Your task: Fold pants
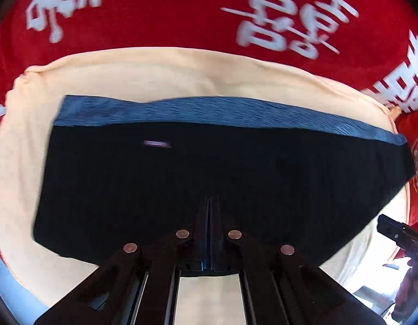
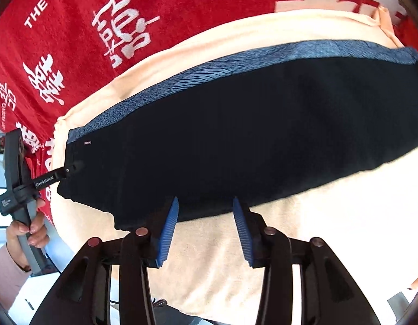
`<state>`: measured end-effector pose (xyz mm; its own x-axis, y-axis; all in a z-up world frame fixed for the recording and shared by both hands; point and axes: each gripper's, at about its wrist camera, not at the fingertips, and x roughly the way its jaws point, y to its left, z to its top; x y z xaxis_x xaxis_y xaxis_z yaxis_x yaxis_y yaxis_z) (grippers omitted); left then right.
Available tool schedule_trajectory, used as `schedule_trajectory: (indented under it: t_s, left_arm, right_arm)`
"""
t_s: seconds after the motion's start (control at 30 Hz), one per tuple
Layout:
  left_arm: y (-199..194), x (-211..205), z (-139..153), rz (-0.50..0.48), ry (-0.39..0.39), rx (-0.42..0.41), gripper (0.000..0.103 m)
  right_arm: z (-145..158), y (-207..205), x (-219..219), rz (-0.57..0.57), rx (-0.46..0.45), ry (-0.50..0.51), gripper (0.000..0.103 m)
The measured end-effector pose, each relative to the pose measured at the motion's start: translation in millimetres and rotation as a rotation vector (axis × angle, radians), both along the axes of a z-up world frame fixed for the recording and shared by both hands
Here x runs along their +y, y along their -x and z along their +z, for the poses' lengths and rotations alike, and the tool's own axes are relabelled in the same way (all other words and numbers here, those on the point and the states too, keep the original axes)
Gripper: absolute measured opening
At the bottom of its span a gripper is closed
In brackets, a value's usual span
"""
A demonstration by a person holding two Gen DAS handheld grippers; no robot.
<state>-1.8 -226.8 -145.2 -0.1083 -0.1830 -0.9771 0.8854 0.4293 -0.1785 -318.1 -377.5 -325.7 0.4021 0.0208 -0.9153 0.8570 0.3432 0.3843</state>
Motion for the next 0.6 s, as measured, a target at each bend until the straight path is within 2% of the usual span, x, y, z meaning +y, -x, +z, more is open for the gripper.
schedule_trajectory:
  t_s: [0.17,0.4,0.6]
  left_arm:
    - [60,-28,-5,-0.033,-0.024,0.037,0.001]
    - [127,-65,-14,-0.129,-0.053,-0.067,0.001]
    - [171,-96,-24,-0.130,-0.075,-0.093,0.001]
  right_arm:
    - [1,29,2,-0.031,-0.011,-0.005,0.049]
    - [1,67,-4,-0.080,-0.029,-0.009,0.051]
    - [-1,92,-10,-0.123,-0.042,-0.016,0.053]
